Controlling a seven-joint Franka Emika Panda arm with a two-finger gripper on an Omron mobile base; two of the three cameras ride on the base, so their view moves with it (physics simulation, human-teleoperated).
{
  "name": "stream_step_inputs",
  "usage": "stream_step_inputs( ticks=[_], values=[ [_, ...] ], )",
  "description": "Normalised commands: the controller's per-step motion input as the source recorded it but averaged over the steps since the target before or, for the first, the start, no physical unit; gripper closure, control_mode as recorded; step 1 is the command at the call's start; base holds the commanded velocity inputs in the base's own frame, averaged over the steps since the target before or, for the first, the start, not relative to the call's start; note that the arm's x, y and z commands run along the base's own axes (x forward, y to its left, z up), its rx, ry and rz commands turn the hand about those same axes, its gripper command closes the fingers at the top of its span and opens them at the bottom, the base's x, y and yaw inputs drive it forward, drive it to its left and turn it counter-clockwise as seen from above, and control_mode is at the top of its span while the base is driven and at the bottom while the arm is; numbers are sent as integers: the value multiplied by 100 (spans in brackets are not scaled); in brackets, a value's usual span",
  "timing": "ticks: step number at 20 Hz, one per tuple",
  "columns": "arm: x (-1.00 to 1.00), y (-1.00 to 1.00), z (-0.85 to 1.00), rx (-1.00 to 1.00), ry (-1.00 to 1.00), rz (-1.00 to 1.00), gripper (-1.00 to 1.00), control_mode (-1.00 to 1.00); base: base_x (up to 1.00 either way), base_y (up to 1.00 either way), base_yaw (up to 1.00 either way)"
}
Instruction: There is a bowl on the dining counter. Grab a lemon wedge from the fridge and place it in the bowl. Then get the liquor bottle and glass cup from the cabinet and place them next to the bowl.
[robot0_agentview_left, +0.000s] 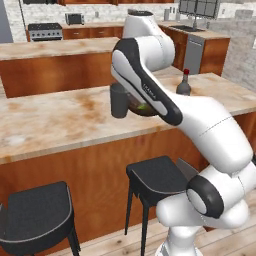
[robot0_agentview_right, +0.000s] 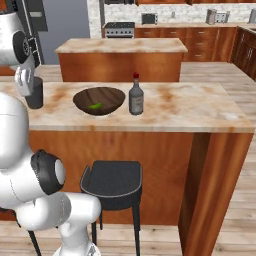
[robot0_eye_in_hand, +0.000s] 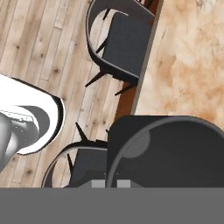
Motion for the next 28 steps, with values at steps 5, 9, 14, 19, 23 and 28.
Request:
stream_step_inputs(
  ticks=[5, 9, 14, 19, 23, 28],
  values=[
    [57, 0, -22, -7, 10, 0, 100, -100, 0, 0, 0],
    [57, 0, -29, -3, 1, 0, 100, -100, 0, 0, 0],
    [48, 3, -35, 0, -12, 0, 100, -100, 0, 0, 0],
    [40, 6, -27, 0, -10, 0, 100, -100, 0, 0, 0],
    [30, 2, -20, 0, -1, 0, 100, -100, 0, 0, 0],
    [25, 0, -11, 0, 1, 0, 100, -100, 0, 0, 0]
  ],
)
